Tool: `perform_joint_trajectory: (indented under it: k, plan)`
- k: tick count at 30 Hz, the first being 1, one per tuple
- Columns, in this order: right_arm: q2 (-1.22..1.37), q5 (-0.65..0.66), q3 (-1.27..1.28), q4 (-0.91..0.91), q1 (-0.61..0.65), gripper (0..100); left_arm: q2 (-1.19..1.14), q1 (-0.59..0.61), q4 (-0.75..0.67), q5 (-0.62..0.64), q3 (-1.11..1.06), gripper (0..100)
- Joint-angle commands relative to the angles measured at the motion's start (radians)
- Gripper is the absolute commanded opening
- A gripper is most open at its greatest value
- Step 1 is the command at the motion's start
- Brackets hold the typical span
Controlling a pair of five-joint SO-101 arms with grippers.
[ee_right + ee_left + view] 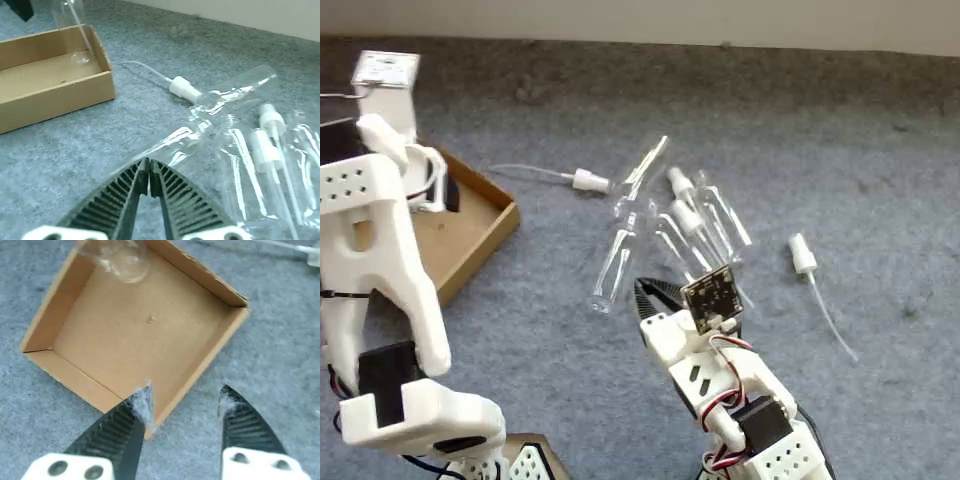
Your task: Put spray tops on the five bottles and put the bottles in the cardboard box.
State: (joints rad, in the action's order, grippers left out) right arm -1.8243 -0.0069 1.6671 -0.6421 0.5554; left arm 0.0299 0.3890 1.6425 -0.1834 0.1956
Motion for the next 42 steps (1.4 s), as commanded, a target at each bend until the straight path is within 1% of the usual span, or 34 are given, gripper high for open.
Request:
perform_joint_trajectory:
  k: [1, 11, 14, 17, 19, 22, 24, 26, 37, 42]
  plan:
    - [-0.012, -0.006, 0.116, 0.03, -0.101, 0.4, 0.087, -0.142, 0.044, -0.006, 0.019, 17]
    - [-0.012, -0.006, 0.059, 0.025, -0.317, 0.4, 0.096, -0.49, 0.04, -0.003, -0.064, 17]
    - [-0.012, -0.006, 0.058, 0.025, -0.398, 0.4, 0.093, -0.564, 0.035, -0.002, -0.067, 17]
    - [-0.012, -0.006, 0.061, 0.024, -0.476, 0.4, 0.091, -0.622, -0.021, 0.026, -0.081, 17]
    - [-0.012, -0.006, 0.062, 0.024, -0.524, 0.4, 0.091, -0.647, -0.072, 0.055, -0.108, 18]
    - [-0.012, -0.006, 0.104, 0.024, -0.555, 0.4, 0.05, -0.674, -0.12, 0.069, -0.157, 28]
    - [-0.012, -0.006, 0.114, 0.024, -0.559, 0.4, -0.007, -0.677, -0.123, 0.107, -0.157, 35]
    - [-0.012, -0.006, 0.116, 0.024, -0.559, 0.4, -0.068, -0.68, -0.124, 0.115, -0.134, 38]
    - [-0.01, -0.006, 0.116, 0.024, -0.559, 0.4, -0.432, -0.679, -0.115, 0.115, 0.188, 38]
    - [-0.01, -0.006, 0.116, 0.024, -0.559, 0.4, -0.565, -0.67, -0.04, 0.117, 0.334, 38]
